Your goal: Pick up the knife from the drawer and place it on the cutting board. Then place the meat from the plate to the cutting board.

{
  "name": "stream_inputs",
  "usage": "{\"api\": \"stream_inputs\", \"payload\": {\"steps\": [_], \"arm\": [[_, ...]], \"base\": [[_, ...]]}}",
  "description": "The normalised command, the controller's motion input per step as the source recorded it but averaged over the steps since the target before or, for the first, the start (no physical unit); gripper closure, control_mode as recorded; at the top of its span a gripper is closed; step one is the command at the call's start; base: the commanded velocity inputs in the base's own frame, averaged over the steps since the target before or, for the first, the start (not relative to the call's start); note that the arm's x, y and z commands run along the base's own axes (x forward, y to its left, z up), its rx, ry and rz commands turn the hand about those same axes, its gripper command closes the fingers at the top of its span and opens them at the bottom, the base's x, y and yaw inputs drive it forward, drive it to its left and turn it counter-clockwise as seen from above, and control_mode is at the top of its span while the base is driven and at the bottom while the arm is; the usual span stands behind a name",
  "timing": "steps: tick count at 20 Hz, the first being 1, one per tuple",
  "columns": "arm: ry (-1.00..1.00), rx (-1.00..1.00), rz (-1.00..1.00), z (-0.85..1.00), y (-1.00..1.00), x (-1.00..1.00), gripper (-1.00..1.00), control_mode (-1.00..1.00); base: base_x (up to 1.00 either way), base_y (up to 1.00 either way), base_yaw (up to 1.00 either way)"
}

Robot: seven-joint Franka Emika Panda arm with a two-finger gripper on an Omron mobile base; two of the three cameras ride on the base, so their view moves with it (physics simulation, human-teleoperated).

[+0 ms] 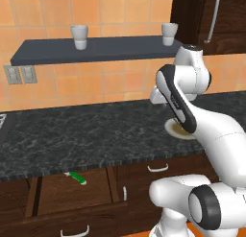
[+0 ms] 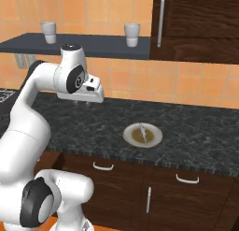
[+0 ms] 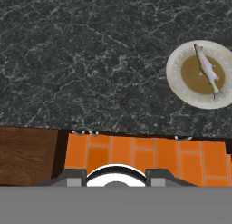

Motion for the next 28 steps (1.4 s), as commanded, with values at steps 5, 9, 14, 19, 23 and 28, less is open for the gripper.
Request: {"api": "stream_inputs", "payload": {"steps": [5,9,14,19,23,28], "arm": [[0.01,-0.02,0.08,-0.23,-0.01,-0.01,-1.0,-1.0],[0.0,-0.02,0.25,-0.31,-0.08,-0.01,-1.0,-1.0],[0.0,0.0,0.1,-0.08,-0.01,-0.01,-1.0,1.0],[0.0,0.0,0.0,0.0,0.0,0.0,-1.0,1.0],[0.0,0.0,0.0,0.0,0.0,0.0,-1.0,1.0],[0.0,0.0,0.0,0.0,0.0,0.0,-1.0,1.0]], "base": [[0.0,0.0,0.0],[0.0,0.0,0.0],[-0.17,-0.08,0.13],[-0.31,-0.45,0.47],[-0.06,-0.46,0.51],[0.08,-0.2,0.51]]}}
